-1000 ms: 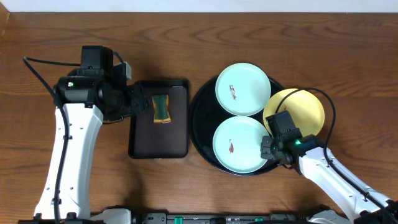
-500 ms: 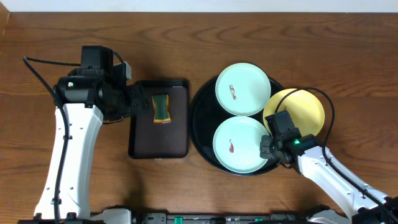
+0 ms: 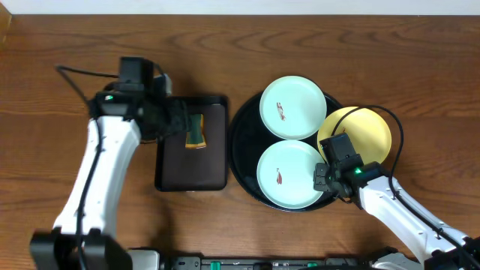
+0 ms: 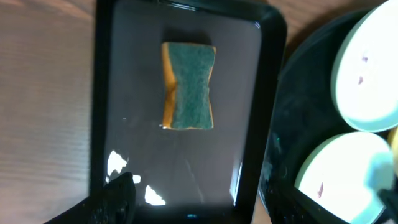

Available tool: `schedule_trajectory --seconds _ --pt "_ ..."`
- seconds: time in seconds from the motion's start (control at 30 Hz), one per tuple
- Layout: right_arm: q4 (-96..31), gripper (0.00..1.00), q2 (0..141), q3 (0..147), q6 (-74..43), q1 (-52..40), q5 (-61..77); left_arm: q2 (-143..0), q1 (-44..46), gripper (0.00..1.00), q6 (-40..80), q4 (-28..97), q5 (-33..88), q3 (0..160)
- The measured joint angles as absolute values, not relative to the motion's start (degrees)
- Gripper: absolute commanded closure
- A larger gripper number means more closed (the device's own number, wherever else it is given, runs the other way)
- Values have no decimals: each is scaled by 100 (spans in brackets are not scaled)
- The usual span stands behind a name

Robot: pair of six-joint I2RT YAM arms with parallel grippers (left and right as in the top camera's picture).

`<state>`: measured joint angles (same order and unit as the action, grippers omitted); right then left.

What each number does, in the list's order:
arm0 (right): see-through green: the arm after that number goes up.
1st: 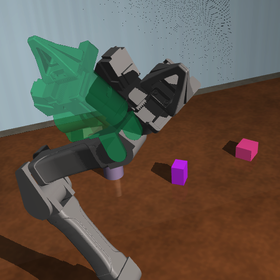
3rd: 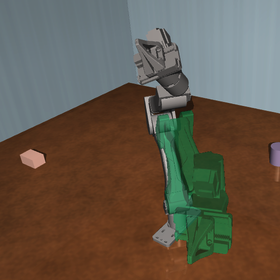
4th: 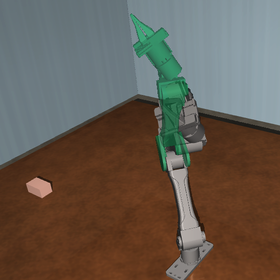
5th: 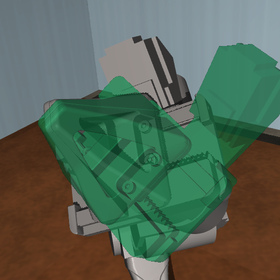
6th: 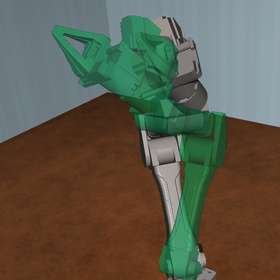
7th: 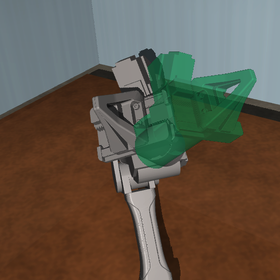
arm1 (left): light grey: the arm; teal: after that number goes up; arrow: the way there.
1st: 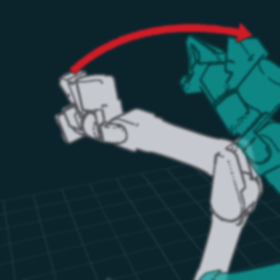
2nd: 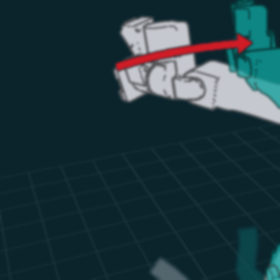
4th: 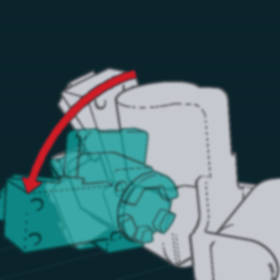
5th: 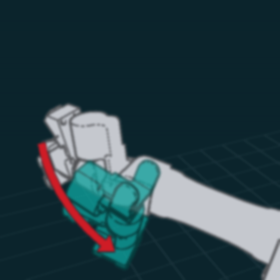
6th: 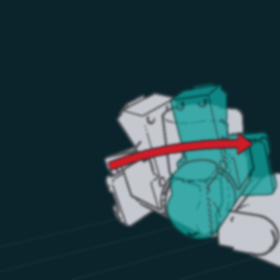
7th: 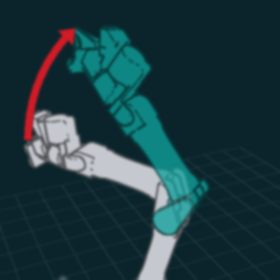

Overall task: Clean dirty plates on tray and stack at the side
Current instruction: 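Lower the left gripper and grasp the orange-green sponge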

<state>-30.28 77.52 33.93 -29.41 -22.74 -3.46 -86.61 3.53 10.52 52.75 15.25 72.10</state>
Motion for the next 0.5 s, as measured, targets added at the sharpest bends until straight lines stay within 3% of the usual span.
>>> schedule_trajectory --seconds 0.17,0.27,0.5 --pt "-3028 99 7752 3393 -2941 -2274 -346 -9408 655 34 1052 4982 1284 7175" --pt "-3028 99 7752 3393 -2943 -2274 -346 -9935 794 43 1061 4709 1201 7170" --pt "-3015 99 7752 3393 -2941 -2274 -349 -10626 827 43 1068 4294 991 7168"
